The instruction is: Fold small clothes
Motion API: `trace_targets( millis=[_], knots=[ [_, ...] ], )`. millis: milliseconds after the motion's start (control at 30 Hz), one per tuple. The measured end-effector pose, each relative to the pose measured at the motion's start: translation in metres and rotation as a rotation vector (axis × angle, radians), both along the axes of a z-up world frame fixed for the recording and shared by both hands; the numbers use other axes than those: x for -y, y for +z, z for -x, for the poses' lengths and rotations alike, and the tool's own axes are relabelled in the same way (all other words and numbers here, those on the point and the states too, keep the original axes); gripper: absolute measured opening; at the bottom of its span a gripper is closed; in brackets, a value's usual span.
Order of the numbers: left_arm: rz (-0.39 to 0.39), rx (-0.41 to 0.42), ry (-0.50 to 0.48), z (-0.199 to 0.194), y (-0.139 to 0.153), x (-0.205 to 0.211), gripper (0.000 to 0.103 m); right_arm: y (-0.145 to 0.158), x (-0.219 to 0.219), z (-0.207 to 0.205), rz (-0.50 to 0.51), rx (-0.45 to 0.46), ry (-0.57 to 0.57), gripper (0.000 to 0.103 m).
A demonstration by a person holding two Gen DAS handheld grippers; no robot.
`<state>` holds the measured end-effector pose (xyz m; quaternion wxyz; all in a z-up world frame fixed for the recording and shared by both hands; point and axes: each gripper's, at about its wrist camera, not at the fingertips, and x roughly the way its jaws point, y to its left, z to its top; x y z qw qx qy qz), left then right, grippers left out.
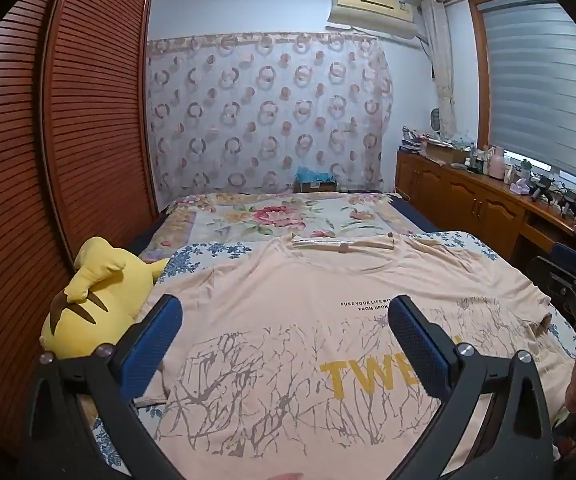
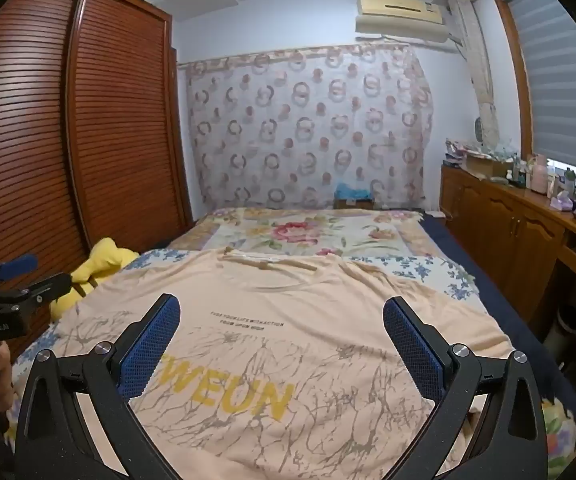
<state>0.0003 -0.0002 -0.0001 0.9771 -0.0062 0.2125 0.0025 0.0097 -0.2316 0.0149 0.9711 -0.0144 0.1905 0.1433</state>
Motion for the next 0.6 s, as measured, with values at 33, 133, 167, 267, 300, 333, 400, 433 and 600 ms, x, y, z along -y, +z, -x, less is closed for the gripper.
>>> trace_targets(
  millis=[33,133,167,267,300,333,400,433,600],
  knots=[
    [0.000,-0.001,0.001,-0.0001,0.0000,0.0000,0.103,0.0000,0.0001,0.0000,-0.003,0.002,-0.001,0.103],
    [0.002,0.002,0.002,0.0001,-0.0001,-0.0001,0.103,0.0000,0.0005,0.0001,-0.014,0.006,-0.002,0.103],
    [0.005,-0.002,-0.001,-0.0002,-0.0001,-0.0001,0.103,-0.0002,0.0000,-0.0001,-0.013,0.004,-0.002,0.103],
    [0.007,0.000,-0.001,0.0001,0.0000,-0.0003,0.103,-0.0006,-0.0012,-0.0005,-0.016,0.000,-0.004,0.103],
    [0.008,0.000,-0.001,0.0001,0.0000,-0.0004,0.103,-0.0003,-0.0001,-0.0006,-0.020,-0.002,-0.001,0.103],
    [0.008,0.001,-0.002,0.0001,0.0000,-0.0005,0.103,-0.0003,-0.0001,-0.0005,-0.020,-0.002,-0.001,0.103],
    [0.009,0.000,-0.001,0.0000,0.0000,-0.0004,0.103,-0.0004,0.0001,-0.0007,-0.022,-0.003,-0.002,0.103],
    [0.009,0.000,-0.001,0.0000,-0.0001,-0.0004,0.103,-0.0005,0.0002,-0.0006,-0.023,-0.002,-0.001,0.103],
    [0.009,0.000,-0.001,-0.0001,-0.0001,-0.0005,0.103,-0.0007,0.0002,-0.0006,-0.024,-0.002,-0.001,0.103]
  ],
)
